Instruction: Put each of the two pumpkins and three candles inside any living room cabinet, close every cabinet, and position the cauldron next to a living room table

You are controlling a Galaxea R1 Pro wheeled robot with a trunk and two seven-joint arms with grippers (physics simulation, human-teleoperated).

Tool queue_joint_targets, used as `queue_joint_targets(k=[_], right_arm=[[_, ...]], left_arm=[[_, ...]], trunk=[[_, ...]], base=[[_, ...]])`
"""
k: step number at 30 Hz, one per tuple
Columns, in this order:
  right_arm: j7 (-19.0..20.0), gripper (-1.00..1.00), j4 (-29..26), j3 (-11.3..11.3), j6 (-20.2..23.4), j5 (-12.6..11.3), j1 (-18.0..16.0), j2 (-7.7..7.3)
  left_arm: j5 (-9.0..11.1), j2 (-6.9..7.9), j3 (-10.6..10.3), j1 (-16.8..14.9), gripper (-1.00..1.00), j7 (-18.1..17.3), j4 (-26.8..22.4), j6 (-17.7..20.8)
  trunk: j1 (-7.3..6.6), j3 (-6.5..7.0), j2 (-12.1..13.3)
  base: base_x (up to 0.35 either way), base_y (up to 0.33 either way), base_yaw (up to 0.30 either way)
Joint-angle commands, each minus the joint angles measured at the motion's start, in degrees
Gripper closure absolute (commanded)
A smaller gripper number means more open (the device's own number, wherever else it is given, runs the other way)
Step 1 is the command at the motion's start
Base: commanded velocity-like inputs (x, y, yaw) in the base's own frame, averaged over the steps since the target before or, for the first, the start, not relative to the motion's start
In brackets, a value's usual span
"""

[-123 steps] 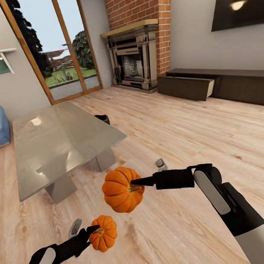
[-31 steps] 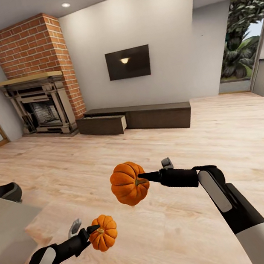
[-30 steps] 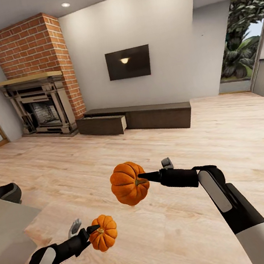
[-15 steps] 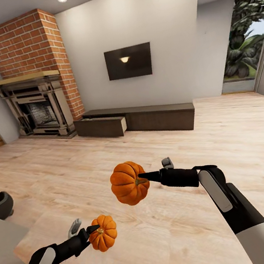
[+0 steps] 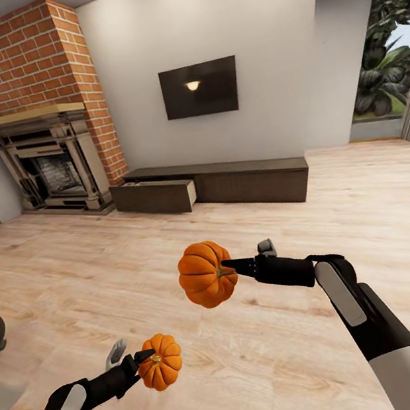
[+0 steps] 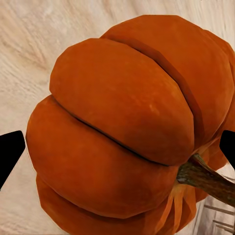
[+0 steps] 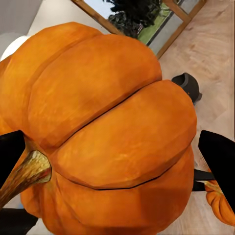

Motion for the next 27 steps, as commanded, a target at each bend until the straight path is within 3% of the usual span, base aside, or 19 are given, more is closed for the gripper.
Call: queue_joint_targets(k=[1,18,27], right_arm=[[0.17,1.00,-0.01,-0.03,0.49,-0.81,-0.05,-0.03],[0.15,1.00,0.20,-0.05,0.30,-0.74,-0.05,-0.05],[0.34,1.00,-0.11,-1.39,0.23,-0.58,-0.05,-0.09]], left_arm=[[0.81,0.03,-0.04,-0.04,1.00,0.08,-0.05,0.43],[0.85,0.03,0.02,-0.04,1.00,0.07,0.00,0.43],[0.90,0.11,0.02,-0.04,1.00,0.04,0.04,0.44]], trunk=[[0.02,-0.15,-0.03],[0.02,-1.68,-0.03],[0.02,-1.78,-0.03]], base=[[0.342,0.000,0.000],[0.342,0.000,0.000],[0.342,0.000,0.000]])
